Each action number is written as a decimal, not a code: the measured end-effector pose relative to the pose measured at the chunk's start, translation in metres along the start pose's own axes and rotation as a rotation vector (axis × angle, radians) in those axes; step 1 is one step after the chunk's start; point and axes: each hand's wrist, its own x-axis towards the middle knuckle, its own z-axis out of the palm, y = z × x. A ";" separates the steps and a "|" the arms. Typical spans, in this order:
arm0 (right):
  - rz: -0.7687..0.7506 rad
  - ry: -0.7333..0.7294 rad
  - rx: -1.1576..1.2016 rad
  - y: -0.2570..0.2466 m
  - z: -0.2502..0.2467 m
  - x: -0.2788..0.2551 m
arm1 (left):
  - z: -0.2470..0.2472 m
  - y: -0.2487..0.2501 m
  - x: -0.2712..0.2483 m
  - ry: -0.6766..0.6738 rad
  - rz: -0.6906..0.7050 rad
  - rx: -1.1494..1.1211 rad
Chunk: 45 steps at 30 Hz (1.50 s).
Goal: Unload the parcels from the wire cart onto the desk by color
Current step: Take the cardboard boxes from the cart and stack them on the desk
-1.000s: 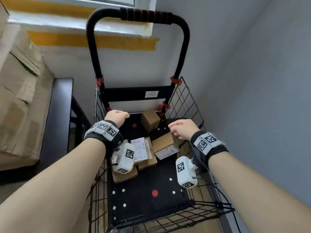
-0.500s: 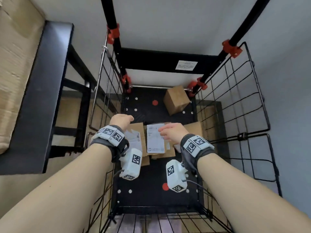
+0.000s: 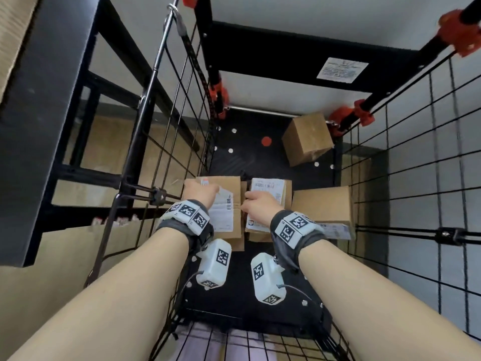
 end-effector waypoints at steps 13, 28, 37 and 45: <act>0.090 -0.110 0.458 0.001 -0.018 -0.005 | 0.000 0.001 0.002 -0.096 -0.053 -0.015; -0.096 0.188 0.290 -0.055 -0.103 -0.125 | -0.037 0.077 -0.109 -0.243 0.122 -0.134; -0.333 0.287 0.578 -0.122 -0.155 -0.261 | -0.108 0.135 -0.235 -0.228 0.244 -0.316; -0.562 0.245 0.714 -0.189 -0.145 -0.350 | -0.174 0.151 -0.330 -0.229 0.430 -0.488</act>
